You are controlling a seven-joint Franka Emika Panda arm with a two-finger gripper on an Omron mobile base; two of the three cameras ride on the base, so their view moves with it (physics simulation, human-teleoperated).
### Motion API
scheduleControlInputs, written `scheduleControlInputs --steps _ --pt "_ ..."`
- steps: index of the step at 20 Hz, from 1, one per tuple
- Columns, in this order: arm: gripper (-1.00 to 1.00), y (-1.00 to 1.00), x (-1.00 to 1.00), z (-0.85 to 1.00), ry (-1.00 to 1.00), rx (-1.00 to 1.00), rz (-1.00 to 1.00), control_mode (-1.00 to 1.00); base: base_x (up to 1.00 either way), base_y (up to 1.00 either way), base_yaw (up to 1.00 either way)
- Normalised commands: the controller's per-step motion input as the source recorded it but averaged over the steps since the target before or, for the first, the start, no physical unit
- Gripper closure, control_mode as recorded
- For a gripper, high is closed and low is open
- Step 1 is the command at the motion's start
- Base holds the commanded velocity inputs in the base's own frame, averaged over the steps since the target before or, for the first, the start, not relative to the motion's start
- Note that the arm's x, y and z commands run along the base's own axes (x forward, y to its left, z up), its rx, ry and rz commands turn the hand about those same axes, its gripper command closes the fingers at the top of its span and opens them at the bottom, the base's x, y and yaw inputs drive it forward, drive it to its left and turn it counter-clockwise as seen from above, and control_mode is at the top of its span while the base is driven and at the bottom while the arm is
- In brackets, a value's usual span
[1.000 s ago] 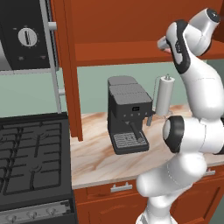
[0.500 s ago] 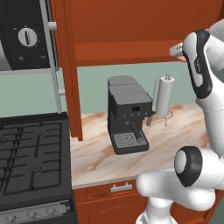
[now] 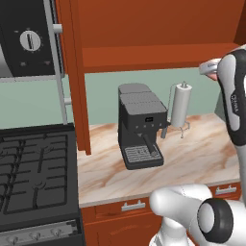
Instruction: Open the cabinet. Pick the bar soap and place it next to the sink. Then close the cabinet.
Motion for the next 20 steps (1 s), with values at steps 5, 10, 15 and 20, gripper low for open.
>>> scheduleControlInputs --steps 5,10,15,20 --pt "1.0 0.14 -0.17 0.0 0.0 0.0 0.02 -1.0 0.0 0.0 0.0" --pt "1.0 0.17 -0.41 0.0 0.0 0.0 0.02 -1.0 0.0 0.0 0.0" --pt "1.0 0.11 -0.54 0.0 0.0 0.0 0.01 -1.0 0.0 0.0 0.0" --pt "1.0 0.08 -0.65 0.0 0.0 0.0 0.03 -1.0 0.0 0.0 0.0"
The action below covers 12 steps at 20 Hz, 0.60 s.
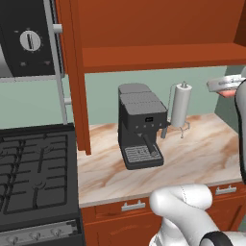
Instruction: Open the cabinet. Pick the bar soap and place it next to the sink. Then close the cabinet.
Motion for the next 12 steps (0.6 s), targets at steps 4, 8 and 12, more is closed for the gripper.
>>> scheduleControlInputs --steps 4,8,12 --pt "1.0 0.2 -0.6 0.0 0.0 0.0 0.05 -1.0 0.0 0.0 0.0" --pt "1.0 0.32 -0.36 -0.01 0.0 0.0 0.07 -1.0 0.0 0.0 0.0" --pt "1.0 0.0 0.0 0.0 0.0 0.0 0.0 1.0 -0.48 0.15 0.04"
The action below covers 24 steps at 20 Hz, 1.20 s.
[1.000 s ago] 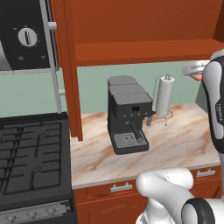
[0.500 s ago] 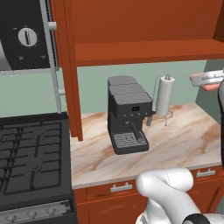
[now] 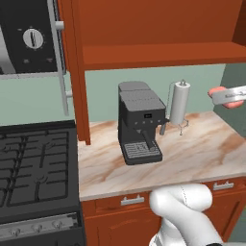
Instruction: Open the cabinet. Pick the bar soap and place it next to the sink. Then close the cabinet.
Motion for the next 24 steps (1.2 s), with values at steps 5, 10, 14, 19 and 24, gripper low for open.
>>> scheduleControlInputs --steps 5,10,14,19,24 --pt "1.0 0.0 0.0 0.0 0.0 0.0 0.0 1.0 -0.69 0.02 0.04" --pt "1.0 0.0 0.0 0.0 0.0 0.0 0.0 1.0 -0.79 0.04 0.08" --pt "1.0 0.0 0.0 0.0 0.0 0.0 0.0 1.0 -0.73 0.08 0.16" --pt "1.0 0.0 0.0 0.0 0.0 0.0 0.0 1.0 -0.17 0.15 0.48" --pt "1.0 0.0 0.0 0.0 0.0 0.0 0.0 1.0 -0.01 0.12 0.75"
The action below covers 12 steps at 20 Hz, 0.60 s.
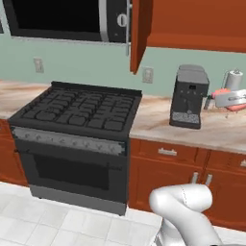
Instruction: Open the cabinet. Pick the bar soap and place it next to the sink. Then close the cabinet.
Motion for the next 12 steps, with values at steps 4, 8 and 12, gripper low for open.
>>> scheduleControlInputs --steps 4,8,12 --pt "1.0 0.0 0.0 0.0 0.0 0.0 0.0 1.0 -0.07 0.0 0.81" --pt "1.0 0.0 0.0 0.0 0.0 0.0 0.0 1.0 -0.15 0.0 0.84" --pt "1.0 0.0 0.0 0.0 0.0 0.0 0.0 1.0 -0.37 0.07 0.82"
